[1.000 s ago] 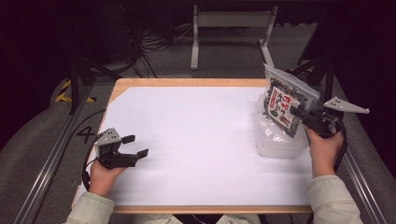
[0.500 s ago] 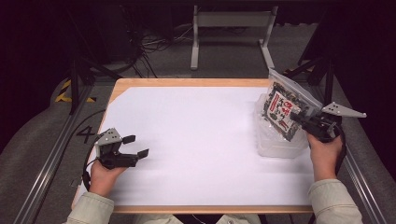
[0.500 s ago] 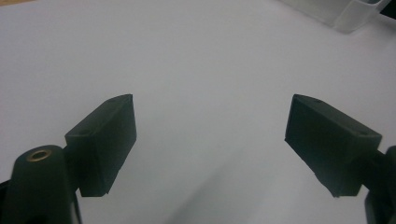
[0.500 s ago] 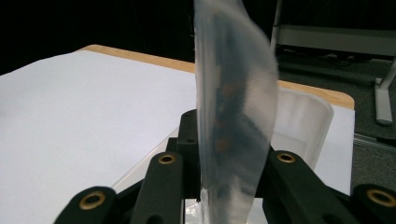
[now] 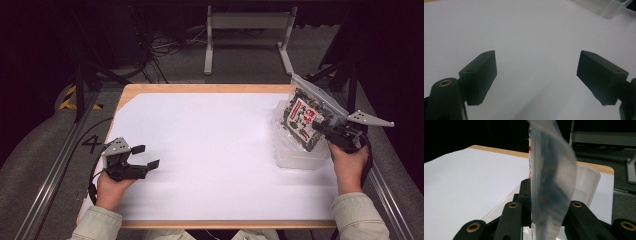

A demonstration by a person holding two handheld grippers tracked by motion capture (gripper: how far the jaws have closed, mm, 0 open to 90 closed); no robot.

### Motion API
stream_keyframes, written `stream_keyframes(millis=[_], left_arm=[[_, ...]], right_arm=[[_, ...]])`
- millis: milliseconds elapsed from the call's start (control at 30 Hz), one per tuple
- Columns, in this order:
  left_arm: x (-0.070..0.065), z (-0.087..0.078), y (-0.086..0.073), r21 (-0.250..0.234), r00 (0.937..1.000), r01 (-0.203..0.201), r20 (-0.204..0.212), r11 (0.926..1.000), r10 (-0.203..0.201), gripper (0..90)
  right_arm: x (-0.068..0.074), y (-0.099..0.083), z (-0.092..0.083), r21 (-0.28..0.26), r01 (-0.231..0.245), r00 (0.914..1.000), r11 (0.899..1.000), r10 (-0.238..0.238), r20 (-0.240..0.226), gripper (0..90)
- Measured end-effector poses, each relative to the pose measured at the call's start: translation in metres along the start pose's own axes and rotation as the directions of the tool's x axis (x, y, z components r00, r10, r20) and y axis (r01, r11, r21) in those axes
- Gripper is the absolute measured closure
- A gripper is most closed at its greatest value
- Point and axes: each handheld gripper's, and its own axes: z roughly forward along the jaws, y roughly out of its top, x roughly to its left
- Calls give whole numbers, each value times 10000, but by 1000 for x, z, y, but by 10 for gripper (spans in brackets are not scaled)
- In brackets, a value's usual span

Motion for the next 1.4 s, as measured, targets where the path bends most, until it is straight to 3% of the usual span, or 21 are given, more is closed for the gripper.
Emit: stream_keyframes(millis=[233,633,733,967,1100,1400], left_arm=[[0,0,0,63,10000,9,-11,10000,-9,168],[-1,-1,0,65,10000,3,-36,10000,-2,164],[-2,-2,0,-122,10000,-68,33,9999,68,165],[-2,-1,1,-138,9999,-111,89,9998,112,162],[-3,0,1,-136,9999,-84,96,9999,86,161],[-3,2,2,-146,9997,-168,174,9998,170,160]], right_arm=[[2,0,-1,23,93,9999,10000,-94,37,736],[2,0,-5,-70,-120,9999,9999,120,-37,532],[3,-1,-8,-205,-142,9999,9997,142,-14,463],[4,-3,-24,-609,-285,9995,9977,276,-159,325],[9,-5,-38,-899,-129,9998,9959,140,118,250],[25,-7,-62,-1076,383,9985,9935,-339,430,192]])
